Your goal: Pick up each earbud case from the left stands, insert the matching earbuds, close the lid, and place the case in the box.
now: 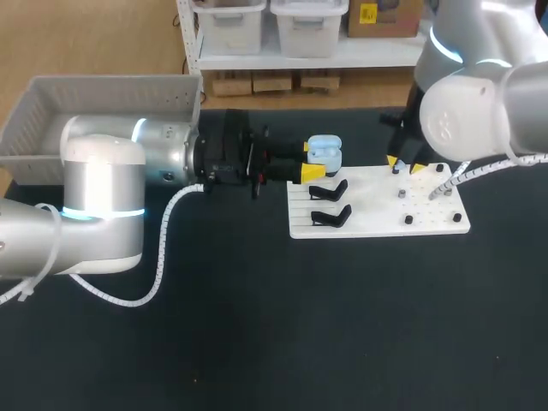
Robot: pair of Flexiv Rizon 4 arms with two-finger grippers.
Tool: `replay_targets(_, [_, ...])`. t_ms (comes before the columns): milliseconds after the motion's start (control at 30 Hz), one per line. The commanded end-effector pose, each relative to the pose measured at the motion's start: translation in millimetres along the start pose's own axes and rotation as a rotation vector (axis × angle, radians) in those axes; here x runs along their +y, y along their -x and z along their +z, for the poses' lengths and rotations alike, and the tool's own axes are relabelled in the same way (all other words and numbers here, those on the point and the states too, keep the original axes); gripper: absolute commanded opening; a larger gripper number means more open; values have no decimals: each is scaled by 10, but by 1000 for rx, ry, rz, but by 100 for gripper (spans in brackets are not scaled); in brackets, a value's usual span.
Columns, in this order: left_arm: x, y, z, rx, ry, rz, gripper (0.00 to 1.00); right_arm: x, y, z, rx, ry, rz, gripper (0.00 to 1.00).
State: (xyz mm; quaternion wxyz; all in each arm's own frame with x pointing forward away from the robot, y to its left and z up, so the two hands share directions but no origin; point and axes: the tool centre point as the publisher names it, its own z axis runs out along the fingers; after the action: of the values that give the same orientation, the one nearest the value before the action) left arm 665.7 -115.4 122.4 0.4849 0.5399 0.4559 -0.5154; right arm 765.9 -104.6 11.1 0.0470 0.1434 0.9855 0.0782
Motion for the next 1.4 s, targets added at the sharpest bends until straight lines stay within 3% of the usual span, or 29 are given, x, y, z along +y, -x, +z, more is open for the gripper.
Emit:
replay_targets(33, [-10,-11,2,-3,4,3,0,-7,24,-3,5,2,2,30])
replay_targets(633, [-10,-11,2,-3,4,3,0,73,-4,30,21,-5,-21,13])
replay_targets(767, [-10,-11,2,-3,4,3,0,77,-6,36,21,-12,-23,0])
replay_targets(900, [-10,-11,2,-3,4,3,0,70,-21,-8,22,-13,-21,0])
replay_targets(1133, [-10,-11,2,-3,4,3,0,26,-107,-391,-2,-6,-23,0])
replay_targets(1400, [-10,-11,2,-3,4,3,0,17,-347,-1107,-45,14,-51,0])
